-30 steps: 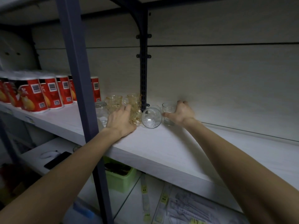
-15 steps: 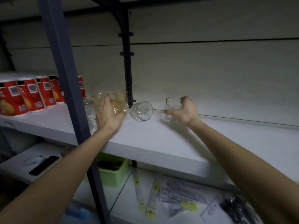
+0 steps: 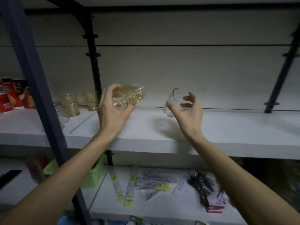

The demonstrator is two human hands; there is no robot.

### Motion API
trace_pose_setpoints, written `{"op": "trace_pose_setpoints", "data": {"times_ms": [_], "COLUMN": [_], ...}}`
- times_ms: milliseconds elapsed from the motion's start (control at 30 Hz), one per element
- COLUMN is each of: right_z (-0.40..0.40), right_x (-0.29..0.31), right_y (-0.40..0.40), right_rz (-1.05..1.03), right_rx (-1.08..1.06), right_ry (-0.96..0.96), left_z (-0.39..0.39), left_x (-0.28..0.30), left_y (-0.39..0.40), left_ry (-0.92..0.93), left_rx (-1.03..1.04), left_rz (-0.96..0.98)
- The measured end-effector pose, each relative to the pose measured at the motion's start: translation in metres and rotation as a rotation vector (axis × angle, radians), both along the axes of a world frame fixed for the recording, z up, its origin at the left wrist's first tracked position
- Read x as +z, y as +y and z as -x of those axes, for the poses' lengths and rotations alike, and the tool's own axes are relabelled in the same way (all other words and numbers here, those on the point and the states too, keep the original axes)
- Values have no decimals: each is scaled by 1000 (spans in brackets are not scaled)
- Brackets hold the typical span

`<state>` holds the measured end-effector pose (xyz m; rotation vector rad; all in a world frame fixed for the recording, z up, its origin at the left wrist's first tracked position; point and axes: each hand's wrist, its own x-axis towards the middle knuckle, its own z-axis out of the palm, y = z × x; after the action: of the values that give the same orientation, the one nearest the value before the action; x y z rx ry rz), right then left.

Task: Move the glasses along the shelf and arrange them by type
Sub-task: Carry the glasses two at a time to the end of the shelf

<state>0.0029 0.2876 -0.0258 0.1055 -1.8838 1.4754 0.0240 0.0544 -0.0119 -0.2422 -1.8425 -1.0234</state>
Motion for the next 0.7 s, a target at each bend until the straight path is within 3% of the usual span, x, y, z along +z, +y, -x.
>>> {"op": "trace_pose_setpoints", "data": {"times_ms": [100, 333, 700], "right_z": [-31, -121, -248], "right_x": [-7, -41, -82], "right_y": [40, 171, 400], "right_rz": [36, 64, 107], "right_rx": [-36, -103, -325], "right_ry": [47, 104, 145], "left_z": [-14, -59, -137], "left_x": [-7, -42, -56], "left_y": [52, 184, 420], "left_ry": [2, -29, 50], "left_rx": [-93, -365, -639], "left_rz": [34, -106, 172]}}
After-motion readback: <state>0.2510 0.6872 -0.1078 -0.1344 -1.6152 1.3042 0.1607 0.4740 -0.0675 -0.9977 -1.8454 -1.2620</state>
